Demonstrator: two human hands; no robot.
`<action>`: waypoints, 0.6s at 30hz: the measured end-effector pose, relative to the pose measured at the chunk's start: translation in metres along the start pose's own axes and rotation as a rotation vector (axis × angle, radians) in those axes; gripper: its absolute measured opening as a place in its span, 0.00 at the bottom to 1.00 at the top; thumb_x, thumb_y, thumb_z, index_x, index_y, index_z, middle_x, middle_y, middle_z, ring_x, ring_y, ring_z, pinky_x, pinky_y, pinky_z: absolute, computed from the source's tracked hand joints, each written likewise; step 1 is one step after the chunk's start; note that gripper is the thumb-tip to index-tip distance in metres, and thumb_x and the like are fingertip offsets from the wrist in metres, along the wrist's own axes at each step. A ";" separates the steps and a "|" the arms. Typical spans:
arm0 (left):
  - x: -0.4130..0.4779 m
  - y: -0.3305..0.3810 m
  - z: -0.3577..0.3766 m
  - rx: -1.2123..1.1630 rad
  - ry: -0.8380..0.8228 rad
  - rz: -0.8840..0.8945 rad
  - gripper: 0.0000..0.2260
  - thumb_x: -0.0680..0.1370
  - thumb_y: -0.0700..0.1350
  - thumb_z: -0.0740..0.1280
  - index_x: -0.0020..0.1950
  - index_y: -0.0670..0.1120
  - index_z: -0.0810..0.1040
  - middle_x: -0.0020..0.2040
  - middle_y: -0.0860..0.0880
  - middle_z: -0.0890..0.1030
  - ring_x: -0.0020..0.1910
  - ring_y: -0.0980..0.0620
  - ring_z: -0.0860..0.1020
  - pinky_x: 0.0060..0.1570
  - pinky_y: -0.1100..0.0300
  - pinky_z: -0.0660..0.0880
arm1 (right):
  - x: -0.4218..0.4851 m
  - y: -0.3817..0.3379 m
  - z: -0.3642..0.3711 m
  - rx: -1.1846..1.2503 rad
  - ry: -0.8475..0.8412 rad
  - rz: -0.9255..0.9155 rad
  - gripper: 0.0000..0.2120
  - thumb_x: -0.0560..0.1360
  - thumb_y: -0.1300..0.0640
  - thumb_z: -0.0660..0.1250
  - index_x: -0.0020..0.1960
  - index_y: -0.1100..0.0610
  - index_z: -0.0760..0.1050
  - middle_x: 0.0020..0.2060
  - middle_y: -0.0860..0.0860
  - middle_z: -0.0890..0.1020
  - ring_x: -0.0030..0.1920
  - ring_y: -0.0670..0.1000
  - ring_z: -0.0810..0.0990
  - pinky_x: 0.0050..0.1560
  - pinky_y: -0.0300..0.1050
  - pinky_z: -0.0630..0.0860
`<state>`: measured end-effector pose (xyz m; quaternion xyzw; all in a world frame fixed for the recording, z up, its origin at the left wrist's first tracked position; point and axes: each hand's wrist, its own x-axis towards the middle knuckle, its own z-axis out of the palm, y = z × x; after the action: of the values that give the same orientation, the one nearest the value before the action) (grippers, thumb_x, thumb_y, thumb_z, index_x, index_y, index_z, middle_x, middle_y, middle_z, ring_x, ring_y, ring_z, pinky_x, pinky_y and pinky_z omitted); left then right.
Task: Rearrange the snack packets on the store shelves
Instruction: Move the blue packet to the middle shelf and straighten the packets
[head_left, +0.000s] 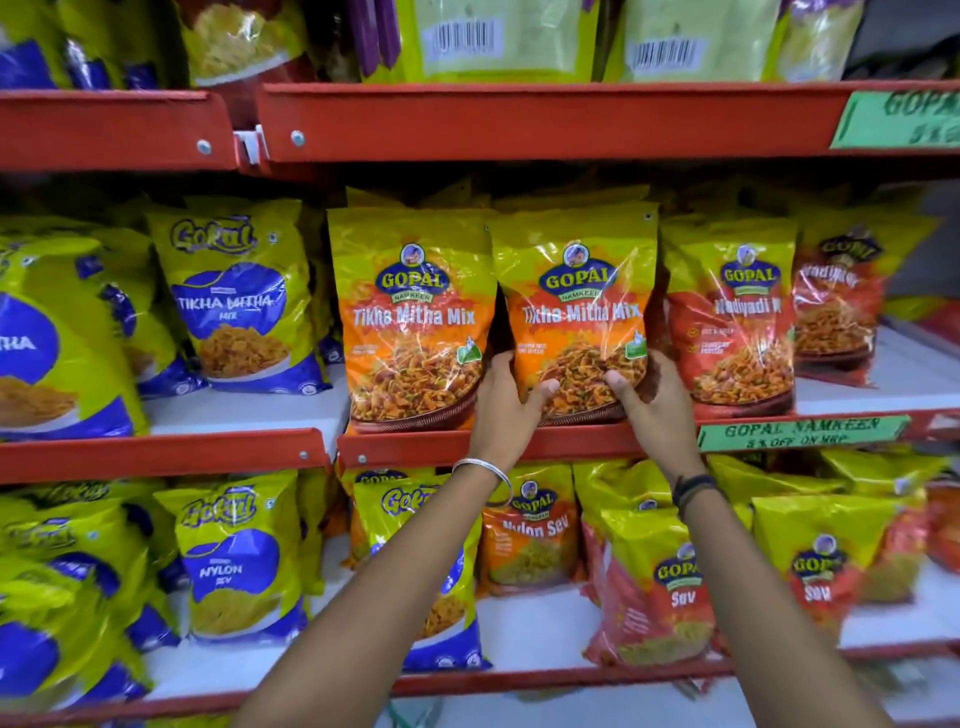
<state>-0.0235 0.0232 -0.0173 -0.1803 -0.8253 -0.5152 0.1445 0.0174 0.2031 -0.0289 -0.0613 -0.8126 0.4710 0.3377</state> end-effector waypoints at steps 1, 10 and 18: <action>-0.007 0.000 -0.004 -0.031 0.011 0.029 0.27 0.76 0.53 0.68 0.70 0.43 0.65 0.64 0.45 0.76 0.60 0.50 0.75 0.58 0.54 0.75 | -0.010 -0.002 0.003 0.032 0.101 -0.010 0.27 0.75 0.47 0.68 0.69 0.58 0.67 0.64 0.54 0.75 0.65 0.52 0.73 0.65 0.48 0.70; -0.142 -0.153 -0.053 -0.162 0.394 -0.118 0.08 0.73 0.54 0.62 0.52 0.58 0.69 0.48 0.48 0.75 0.49 0.50 0.75 0.52 0.47 0.75 | -0.171 0.038 0.088 0.300 -0.196 0.082 0.06 0.73 0.56 0.65 0.50 0.53 0.75 0.44 0.51 0.81 0.43 0.40 0.79 0.44 0.31 0.73; -0.179 -0.289 -0.041 -0.084 0.021 -0.635 0.43 0.57 0.49 0.74 0.70 0.47 0.62 0.65 0.43 0.69 0.65 0.42 0.73 0.64 0.40 0.71 | -0.214 0.105 0.192 0.294 -0.683 0.470 0.37 0.69 0.55 0.76 0.72 0.55 0.61 0.66 0.48 0.74 0.65 0.46 0.74 0.59 0.35 0.74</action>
<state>0.0094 -0.1569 -0.3071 0.0859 -0.8169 -0.5699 -0.0223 0.0417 0.0326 -0.2821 -0.0365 -0.7658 0.6391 -0.0612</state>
